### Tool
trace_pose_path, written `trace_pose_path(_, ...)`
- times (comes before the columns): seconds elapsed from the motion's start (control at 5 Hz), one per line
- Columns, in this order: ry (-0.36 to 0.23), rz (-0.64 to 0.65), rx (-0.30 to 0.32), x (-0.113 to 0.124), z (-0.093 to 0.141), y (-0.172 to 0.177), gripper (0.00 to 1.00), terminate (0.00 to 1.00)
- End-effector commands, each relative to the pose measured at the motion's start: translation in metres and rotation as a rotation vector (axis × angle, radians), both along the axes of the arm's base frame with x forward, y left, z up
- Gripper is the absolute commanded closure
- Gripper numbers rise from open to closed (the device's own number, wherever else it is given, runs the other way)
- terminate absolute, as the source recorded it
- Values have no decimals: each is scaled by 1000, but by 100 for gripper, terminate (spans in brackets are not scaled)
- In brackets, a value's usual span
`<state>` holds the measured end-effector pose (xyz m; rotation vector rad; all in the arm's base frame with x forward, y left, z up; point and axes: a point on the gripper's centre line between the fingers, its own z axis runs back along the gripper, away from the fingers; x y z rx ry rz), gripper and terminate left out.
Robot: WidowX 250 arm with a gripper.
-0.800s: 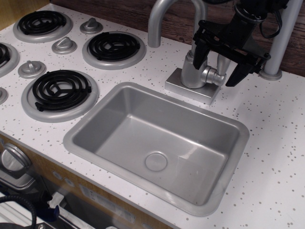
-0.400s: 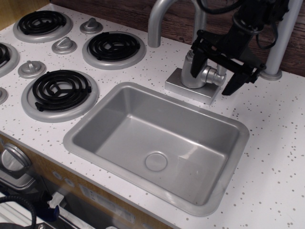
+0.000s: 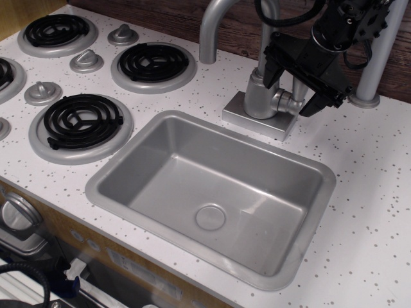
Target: Lever vertical to front
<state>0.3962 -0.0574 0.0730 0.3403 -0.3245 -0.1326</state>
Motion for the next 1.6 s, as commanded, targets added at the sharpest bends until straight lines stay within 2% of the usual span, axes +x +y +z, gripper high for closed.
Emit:
trace_pose_path(0.0,-97,-48,-27,16,34,-6,0,0)
trace_pose_path(0.2,-93,-73,-22,25,35,-6,0,0)
trace_pose_path(0.4,-98,-77,-30,29,34,-6,100,0)
trace_pose_path(0.6,-89,-75,-32,29,33,-6,100,0)
trace_pose_path(0.8,-59,-33,-37,18,29,-5,100,0)
trace_pose_path(1.0,102,68,-82,1,27,-5,100,0)
trace_pose_path(1.2,173,116,-130,-10,19,-2,100,0)
trace_pose_path(1.4,186,111,-177,-11,6,3,100,0)
